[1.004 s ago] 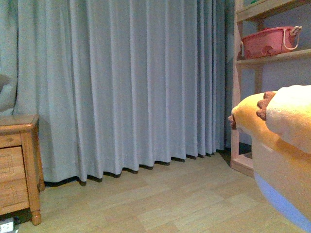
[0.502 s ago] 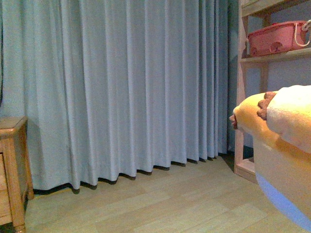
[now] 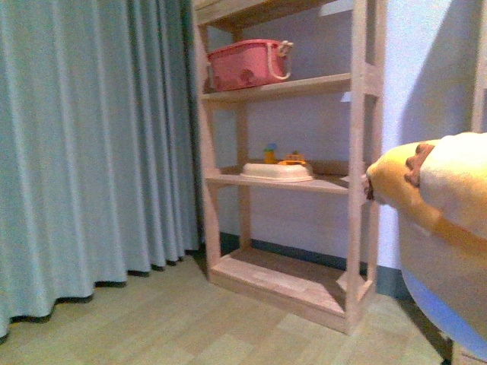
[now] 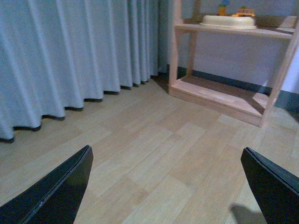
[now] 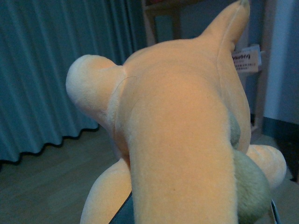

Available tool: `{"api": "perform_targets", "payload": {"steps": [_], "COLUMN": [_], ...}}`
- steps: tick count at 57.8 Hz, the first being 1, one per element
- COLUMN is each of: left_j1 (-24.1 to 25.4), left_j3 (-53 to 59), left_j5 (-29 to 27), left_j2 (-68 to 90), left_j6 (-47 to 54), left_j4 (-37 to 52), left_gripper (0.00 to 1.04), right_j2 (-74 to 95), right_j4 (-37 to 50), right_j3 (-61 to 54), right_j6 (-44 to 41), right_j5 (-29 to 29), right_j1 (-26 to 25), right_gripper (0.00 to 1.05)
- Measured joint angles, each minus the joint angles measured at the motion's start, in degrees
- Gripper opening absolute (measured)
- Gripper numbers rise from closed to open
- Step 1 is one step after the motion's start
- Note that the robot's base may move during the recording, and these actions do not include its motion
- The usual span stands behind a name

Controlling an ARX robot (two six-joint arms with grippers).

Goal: Put away toys

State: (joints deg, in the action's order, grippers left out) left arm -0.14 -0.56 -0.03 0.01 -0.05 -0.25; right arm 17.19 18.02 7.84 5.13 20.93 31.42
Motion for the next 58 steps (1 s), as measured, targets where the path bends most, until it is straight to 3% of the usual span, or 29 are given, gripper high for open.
{"api": "perform_targets", "payload": {"steps": [58], "left_j1": [-0.07], "left_j3": [0.0], "left_j5": [-0.02], "left_j2": [0.09], "left_j6": [0.0], "left_j4": [0.02], "left_gripper": [0.98], "right_j2": [0.0], "right_j4": [0.0], "right_j3": [0.0], "right_j6": [0.0], "right_j5": [-0.02], "right_j1": [-0.11], "right_gripper": [0.08]}}
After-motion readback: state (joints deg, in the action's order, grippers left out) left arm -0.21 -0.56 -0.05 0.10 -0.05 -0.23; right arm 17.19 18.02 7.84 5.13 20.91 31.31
